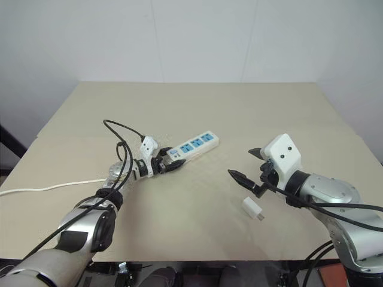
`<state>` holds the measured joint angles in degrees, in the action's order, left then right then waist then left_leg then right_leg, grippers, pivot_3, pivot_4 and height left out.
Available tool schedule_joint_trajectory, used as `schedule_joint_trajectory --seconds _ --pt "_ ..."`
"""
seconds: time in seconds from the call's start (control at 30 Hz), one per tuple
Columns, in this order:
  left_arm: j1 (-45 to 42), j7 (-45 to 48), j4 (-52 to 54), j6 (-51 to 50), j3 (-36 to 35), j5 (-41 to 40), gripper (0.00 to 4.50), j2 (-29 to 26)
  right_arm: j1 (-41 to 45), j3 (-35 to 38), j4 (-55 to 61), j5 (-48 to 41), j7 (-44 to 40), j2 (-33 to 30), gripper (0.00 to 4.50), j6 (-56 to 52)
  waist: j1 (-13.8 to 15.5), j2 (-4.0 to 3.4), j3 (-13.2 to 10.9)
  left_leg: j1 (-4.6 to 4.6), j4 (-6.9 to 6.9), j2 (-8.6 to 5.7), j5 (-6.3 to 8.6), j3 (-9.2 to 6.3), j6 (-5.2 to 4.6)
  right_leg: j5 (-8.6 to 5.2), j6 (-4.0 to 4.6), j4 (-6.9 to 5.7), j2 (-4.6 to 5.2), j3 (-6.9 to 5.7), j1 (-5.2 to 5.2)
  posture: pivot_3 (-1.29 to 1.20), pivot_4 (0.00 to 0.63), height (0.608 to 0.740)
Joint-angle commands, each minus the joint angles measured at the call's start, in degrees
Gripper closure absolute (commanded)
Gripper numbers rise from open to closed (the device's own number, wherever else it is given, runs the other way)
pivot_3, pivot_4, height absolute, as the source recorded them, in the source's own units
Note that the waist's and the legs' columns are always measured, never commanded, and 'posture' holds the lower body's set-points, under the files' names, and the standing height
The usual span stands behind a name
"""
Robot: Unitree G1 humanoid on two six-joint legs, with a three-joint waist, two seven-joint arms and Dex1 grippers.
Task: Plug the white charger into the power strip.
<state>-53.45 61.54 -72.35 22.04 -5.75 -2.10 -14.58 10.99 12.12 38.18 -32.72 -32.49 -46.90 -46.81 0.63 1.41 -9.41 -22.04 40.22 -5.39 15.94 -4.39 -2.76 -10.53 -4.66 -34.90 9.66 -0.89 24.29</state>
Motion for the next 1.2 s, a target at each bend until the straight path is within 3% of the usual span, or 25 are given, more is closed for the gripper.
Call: schedule_joint_trajectory --seconds 0.03,0.1,0.23,0.4,0.57,0.67,0.87,1.2 --pt "1.8 10.5 2.9 2.4 1.7 -0.2 1.22 -2.9 1.0 2.2 1.9 -1.6 -1.7 -2.9 0.0 -1.7 -0.1 0.0 0.0 0.0 0.0 0.01 0.0 0.0 0.0 0.0 0.0 0.0 -0.01 0.0 0.01 0.0 0.15 0.74" --pt "2.8 14.9 4.2 3.4 2.4 -0.5 1.22 -4.9 1.4 2.5 2.3 -2.5 -2.9 -5.0 0.0 -2.7 -0.5 0.0 0.0 0.0 0.0 0.03 0.01 0.01 -0.02 0.0 0.01 0.0 -0.03 0.02 0.04 0.0 0.15 0.74" --pt "5.2 22.7 7.5 6.6 2.9 -1.9 1.22 -8.0 8.4 0.5 1.5 -9.0 -5.8 -14.0 0.0 -15.6 -0.8 -0.01 0.0 0.0 -0.01 0.12 0.03 0.05 -0.05 0.02 0.04 0.04 -0.07 0.04 0.07 0.0 0.15 0.74" --pt "10.0 31.0 15.0 6.8 7.4 -7.4 1.22 -10.2 30.1 -16.6 -2.8 -9.5 -5.0 -20.8 0.0 -37.8 -1.4 -0.03 0.0 -0.09 -0.03 0.22 0.06 0.08 -0.06 0.02 0.08 0.06 -0.07 0.06 0.23 0.0 0.15 0.74" --pt "12.6 31.0 20.5 5.5 12.3 -11.8 1.22 -11.2 42.1 -29.9 -4.3 -11.4 -6.1 -20.1 0.0 -45.5 -1.0 -0.03 0.0 -0.61 0.03 0.2 0.07 0.11 -0.02 0.03 0.12 -0.02 -0.06 0.13 0.79 0.0 0.15 0.74" --pt "13.4 31.0 21.9 6.2 14.4 -12.1 1.22 -11.9 43.9 -36.0 -5.4 -12.7 -3.6 -20.5 0.0 -45.7 -0.9 -0.03 0.0 -0.87 0.13 0.18 -0.12 0.12 0.31 0.09 0.17 -0.1 -0.06 0.08 1.01 0.0 0.15 0.74" --pt "15.3 31.0 24.3 5.4 16.1 -13.5 1.22 -12.4 44.5 -39.6 -9.4 -19.0 4.9 -18.4 0.0 -45.7 -1.0 -0.03 0.0 -0.86 0.14 0.17 -0.06 0.17 0.19 0.1 0.15 -0.07 -0.05 0.11 0.99 0.0 0.15 0.74" --pt "17.0 31.0 27.6 3.1 15.6 -13.4 1.22 -12.2 44.2 -40.4 -16.6 -35.1 23.0 -12.0 0.0 -45.7 -1.2 -0.05 0.0 -0.78 0.14 0.19 -0.04 0.17 0.14 0.14 0.21 -0.08 -0.08 0.11 0.97 0.0 0.15 0.74"
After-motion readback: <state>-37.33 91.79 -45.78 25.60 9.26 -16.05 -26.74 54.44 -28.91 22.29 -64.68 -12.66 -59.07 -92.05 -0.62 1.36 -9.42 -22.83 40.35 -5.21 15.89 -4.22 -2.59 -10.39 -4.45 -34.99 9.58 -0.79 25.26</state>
